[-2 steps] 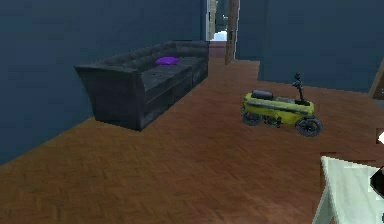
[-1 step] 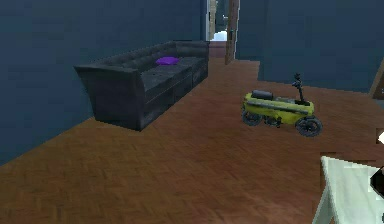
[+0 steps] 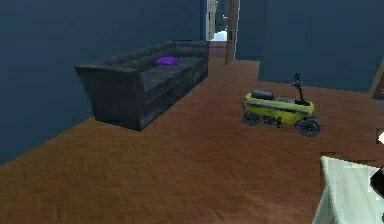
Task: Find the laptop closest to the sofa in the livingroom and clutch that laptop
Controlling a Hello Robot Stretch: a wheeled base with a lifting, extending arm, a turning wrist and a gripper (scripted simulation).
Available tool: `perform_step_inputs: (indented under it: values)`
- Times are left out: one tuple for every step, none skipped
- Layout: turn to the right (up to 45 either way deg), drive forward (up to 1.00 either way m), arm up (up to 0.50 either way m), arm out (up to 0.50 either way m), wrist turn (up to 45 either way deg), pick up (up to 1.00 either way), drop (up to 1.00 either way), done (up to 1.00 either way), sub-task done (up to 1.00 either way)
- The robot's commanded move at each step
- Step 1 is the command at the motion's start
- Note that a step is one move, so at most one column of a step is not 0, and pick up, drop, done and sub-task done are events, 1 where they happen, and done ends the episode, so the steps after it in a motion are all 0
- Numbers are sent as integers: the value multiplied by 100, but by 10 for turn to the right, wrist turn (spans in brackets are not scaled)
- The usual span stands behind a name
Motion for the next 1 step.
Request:
perform_step_inputs:
  values:
    - [0, 0, 0, 34, 0, 0, 0, 0, 0]
